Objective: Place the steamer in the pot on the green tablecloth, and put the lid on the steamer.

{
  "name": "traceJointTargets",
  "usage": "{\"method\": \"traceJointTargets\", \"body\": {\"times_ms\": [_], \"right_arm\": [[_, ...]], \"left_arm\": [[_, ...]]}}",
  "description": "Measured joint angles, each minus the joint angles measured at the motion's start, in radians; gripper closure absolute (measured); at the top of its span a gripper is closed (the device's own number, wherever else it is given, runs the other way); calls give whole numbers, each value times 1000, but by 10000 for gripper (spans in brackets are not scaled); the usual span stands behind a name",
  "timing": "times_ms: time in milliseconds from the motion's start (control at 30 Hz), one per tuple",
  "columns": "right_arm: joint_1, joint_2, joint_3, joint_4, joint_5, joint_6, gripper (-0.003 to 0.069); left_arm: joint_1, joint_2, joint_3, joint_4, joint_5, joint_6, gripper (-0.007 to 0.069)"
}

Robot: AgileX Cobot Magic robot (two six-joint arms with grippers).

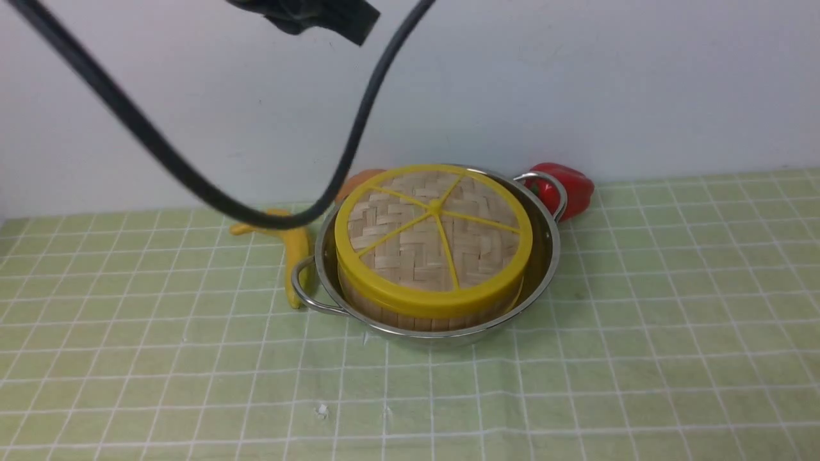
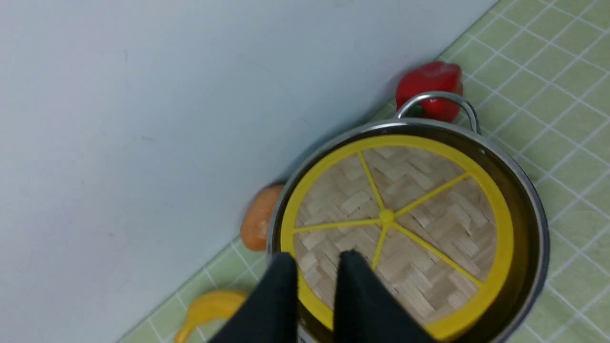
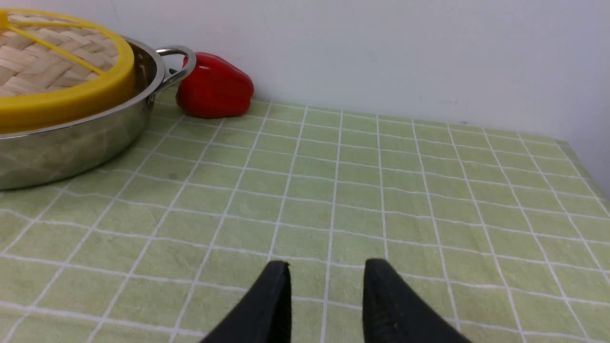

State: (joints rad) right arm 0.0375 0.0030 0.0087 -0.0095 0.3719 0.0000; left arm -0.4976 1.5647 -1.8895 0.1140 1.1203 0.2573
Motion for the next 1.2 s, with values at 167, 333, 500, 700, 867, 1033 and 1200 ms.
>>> {"method": "traceJointTargets", "body": {"times_ms": [167, 333, 500, 700, 867, 1033, 1200], "right_arm": [[0, 0, 0, 0, 0, 0, 419], [0, 0, 0, 1, 0, 0, 419], [0, 0, 0, 1, 0, 0, 419], [0, 0, 0, 1, 0, 0, 419], [0, 0, 0, 1, -1, 0, 419], [0, 0, 0, 1, -1, 0, 419], [0, 0, 0, 1, -1, 0, 419]], "left_arm": [[0, -52, 0, 1, 40, -18, 648], [0, -52, 0, 1, 40, -21, 648], [3, -51, 4, 1, 38, -23, 646], [3, -135, 117, -11, 34, -48, 643], [41, -359, 391, -58, -59, -56, 633], [178, -614, 718, -142, -280, -56, 617], [346, -844, 1035, -174, -455, -56, 613]]}}
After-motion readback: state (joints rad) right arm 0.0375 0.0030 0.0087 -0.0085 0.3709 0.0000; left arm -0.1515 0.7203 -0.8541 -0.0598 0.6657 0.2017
